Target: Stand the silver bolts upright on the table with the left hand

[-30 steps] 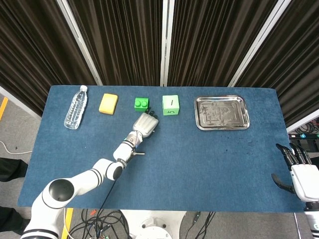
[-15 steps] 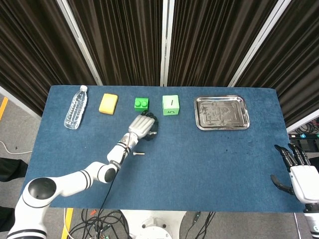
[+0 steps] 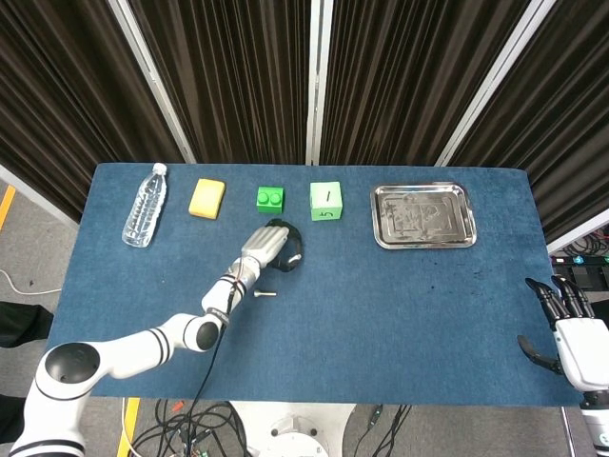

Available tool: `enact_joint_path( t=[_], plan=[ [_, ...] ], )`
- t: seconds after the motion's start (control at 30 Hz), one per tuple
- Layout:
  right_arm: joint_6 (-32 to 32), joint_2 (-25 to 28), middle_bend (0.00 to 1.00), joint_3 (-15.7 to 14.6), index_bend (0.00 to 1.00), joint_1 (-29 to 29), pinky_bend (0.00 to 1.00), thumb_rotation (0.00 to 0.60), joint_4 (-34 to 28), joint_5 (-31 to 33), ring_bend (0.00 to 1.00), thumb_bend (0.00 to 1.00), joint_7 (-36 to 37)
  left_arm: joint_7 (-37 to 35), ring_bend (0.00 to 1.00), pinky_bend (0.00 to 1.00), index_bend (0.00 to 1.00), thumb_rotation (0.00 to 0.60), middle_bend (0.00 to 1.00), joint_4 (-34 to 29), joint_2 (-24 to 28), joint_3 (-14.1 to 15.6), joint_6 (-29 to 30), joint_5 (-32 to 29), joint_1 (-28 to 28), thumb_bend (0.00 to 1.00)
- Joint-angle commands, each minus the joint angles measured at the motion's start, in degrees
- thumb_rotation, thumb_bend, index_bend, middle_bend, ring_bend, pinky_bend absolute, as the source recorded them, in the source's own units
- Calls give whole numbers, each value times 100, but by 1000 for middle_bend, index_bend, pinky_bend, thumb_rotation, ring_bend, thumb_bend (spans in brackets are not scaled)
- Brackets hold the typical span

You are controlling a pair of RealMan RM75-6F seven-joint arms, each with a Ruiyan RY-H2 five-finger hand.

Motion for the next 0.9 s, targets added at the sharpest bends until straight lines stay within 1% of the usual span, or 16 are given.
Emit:
enact_joint_path(
  t=[0.03,0.2,0.4,0.7,0.9],
  plan=[
    [-12,0,156,5,78,8,25,600,0,4,0,200,-9,-331,122,53,534,600,255,116,-102,-56,135,231,109,381],
    [-30,0,156,13,78,26,25,600,-7,-7,0,200,-21,-795,122,52,529,600,255,321,-238,-30,396,693,246,381],
    [-23,3,156,13,78,24,25,600,-2,-17,0,200,-9,-1244,122,52,506,600,255,577,-343,9,535,1062,336,382],
    [39,5,156,3,78,-12,25,600,-9,-41,0,199,-14,-1539,122,51,494,600,255,950,-440,90,535,1239,442,378],
    [85,6,156,-9,78,-38,25,600,-21,-75,0,200,-23,-1676,122,51,467,600,254,1012,-422,94,556,1295,518,378]
  ],
)
